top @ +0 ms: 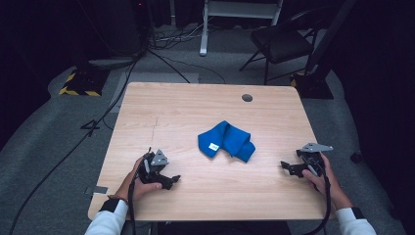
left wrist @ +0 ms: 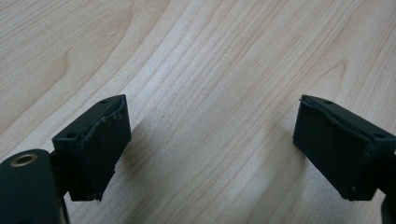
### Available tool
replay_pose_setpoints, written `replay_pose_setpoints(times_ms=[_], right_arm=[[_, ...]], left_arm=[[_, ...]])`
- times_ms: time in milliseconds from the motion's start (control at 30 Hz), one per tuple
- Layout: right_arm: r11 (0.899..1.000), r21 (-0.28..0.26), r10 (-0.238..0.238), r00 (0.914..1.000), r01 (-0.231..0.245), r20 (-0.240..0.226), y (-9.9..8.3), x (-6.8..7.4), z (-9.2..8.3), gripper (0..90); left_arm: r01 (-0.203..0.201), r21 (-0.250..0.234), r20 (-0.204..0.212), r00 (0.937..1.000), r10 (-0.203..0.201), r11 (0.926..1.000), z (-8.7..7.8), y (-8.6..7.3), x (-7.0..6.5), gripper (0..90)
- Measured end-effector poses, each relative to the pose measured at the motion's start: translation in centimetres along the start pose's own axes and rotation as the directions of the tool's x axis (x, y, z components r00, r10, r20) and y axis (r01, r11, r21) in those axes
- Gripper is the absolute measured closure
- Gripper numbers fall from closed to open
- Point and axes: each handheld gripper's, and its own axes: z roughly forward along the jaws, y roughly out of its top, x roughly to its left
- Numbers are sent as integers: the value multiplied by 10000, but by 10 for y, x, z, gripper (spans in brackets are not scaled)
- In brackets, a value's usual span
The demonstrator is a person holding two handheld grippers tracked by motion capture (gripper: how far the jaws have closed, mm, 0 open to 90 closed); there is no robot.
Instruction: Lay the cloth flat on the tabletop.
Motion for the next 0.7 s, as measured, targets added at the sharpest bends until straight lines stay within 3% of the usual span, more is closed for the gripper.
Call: replay_pose_setpoints(times_ms=[600, 700], right_arm=[[9999, 76, -150, 9998, 151, -159, 1, -2, 1, 79], [9997, 155, -207, 9997, 209, -128, 6, 0, 3, 136]], left_arm=[[-4, 0, -3, 10000, 4, 10000, 0, 0, 0, 115], [-3, 1, -4, 10000, 3, 10000, 0, 0, 0, 115]])
